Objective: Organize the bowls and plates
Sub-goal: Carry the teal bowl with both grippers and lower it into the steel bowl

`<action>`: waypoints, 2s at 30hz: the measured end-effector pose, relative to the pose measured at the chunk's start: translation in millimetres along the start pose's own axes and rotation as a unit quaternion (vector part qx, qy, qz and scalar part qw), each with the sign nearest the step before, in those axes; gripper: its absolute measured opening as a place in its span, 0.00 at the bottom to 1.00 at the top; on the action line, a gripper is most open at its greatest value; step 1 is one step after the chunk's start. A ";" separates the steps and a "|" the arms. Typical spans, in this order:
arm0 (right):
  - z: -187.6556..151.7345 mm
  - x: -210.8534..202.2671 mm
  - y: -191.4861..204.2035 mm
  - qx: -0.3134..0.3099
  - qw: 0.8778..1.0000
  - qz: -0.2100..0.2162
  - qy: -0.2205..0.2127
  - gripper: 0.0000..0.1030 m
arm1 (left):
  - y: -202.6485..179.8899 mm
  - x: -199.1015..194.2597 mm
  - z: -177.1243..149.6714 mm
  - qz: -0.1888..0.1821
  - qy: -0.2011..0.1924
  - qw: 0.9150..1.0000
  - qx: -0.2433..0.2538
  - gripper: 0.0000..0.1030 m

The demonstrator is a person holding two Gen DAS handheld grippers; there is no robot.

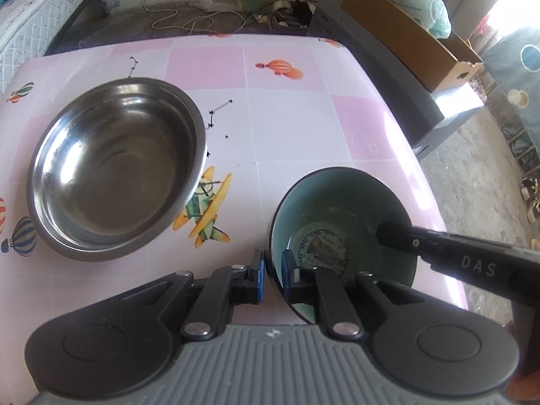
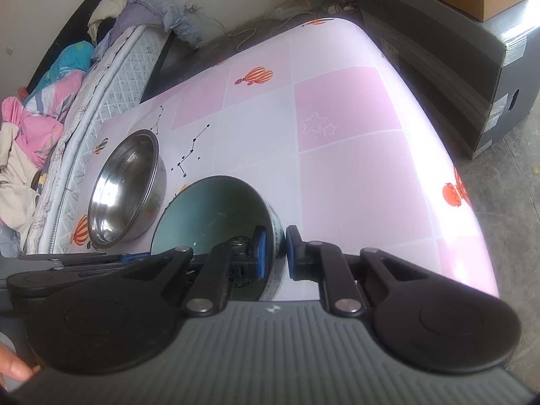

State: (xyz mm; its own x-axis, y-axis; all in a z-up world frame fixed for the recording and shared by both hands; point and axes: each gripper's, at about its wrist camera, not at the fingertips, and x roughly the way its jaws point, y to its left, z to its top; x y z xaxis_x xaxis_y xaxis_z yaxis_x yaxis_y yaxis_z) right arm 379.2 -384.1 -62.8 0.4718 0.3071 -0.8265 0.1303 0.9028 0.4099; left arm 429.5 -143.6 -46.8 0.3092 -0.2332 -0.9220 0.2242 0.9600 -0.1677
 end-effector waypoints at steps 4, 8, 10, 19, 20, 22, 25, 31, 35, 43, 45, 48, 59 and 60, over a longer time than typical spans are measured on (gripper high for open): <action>1.4 -1.1 4.8 -0.002 1.000 0.000 0.000 0.11 | 4.1 -5.1 1.5 -0.003 -0.003 1.000 -0.005 0.10; 0.6 -2.1 8.1 -0.003 1.000 0.000 0.002 0.10 | 8.0 -7.2 0.5 -0.006 -0.003 1.000 -0.012 0.10; 0.8 -2.3 10.1 -0.004 1.000 -0.001 0.002 0.10 | 10.6 -8.9 0.5 -0.009 -0.003 1.000 -0.016 0.10; 13.3 -12.0 26.6 -0.012 1.000 0.007 -0.004 0.10 | 28.9 -34.0 10.4 -0.016 -0.024 0.999 -0.036 0.10; 16.1 -13.3 30.3 -0.012 1.000 0.009 -0.005 0.10 | 32.5 -38.9 12.4 -0.016 -0.029 0.999 -0.039 0.10; 23.1 -16.1 40.1 -0.015 1.000 0.016 -0.007 0.10 | 41.4 -48.4 16.4 -0.014 -0.037 0.998 -0.047 0.10; 34.9 -18.9 62.2 -0.027 0.999 0.024 -0.013 0.10 | 60.1 -61.8 23.8 -0.006 -0.050 0.997 -0.062 0.10; 59.1 -6.3 115.3 -0.057 0.997 0.043 -0.012 0.10 | 107.8 -75.1 36.2 0.016 -0.064 0.993 -0.101 0.11; 70.5 19.6 141.4 -0.056 0.997 0.057 0.003 0.10 | 132.5 -67.8 43.6 0.035 -0.059 0.991 -0.115 0.11; 79.4 74.7 160.4 -0.052 0.997 0.052 0.035 0.10 | 161.9 -38.6 53.7 0.039 -0.047 0.989 -0.132 0.11; 79.5 85.2 161.7 -0.053 0.997 0.046 0.040 0.10 | 164.7 -31.2 54.6 0.038 -0.043 0.989 -0.133 0.11; 79.2 99.9 160.7 -0.052 0.997 0.041 0.045 0.10 | 168.8 -22.1 54.5 0.034 -0.038 0.989 -0.136 0.11; 77.6 116.3 157.8 -0.050 0.997 0.042 0.047 0.09 | 175.8 -12.1 55.5 0.037 -0.036 0.989 -0.138 0.11; 77.2 116.9 158.4 -0.051 0.997 0.042 0.046 0.09 | 176.7 -10.5 55.1 0.035 -0.033 0.989 -0.141 0.11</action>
State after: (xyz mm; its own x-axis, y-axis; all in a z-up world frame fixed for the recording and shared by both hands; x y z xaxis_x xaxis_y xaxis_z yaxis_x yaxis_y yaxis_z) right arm 522.4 -228.4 -64.6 0.3946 0.4045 -0.8250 0.0024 0.8974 0.4412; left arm 516.8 20.0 -47.5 0.3761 -0.1649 -0.9118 -0.0636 0.9771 -0.2030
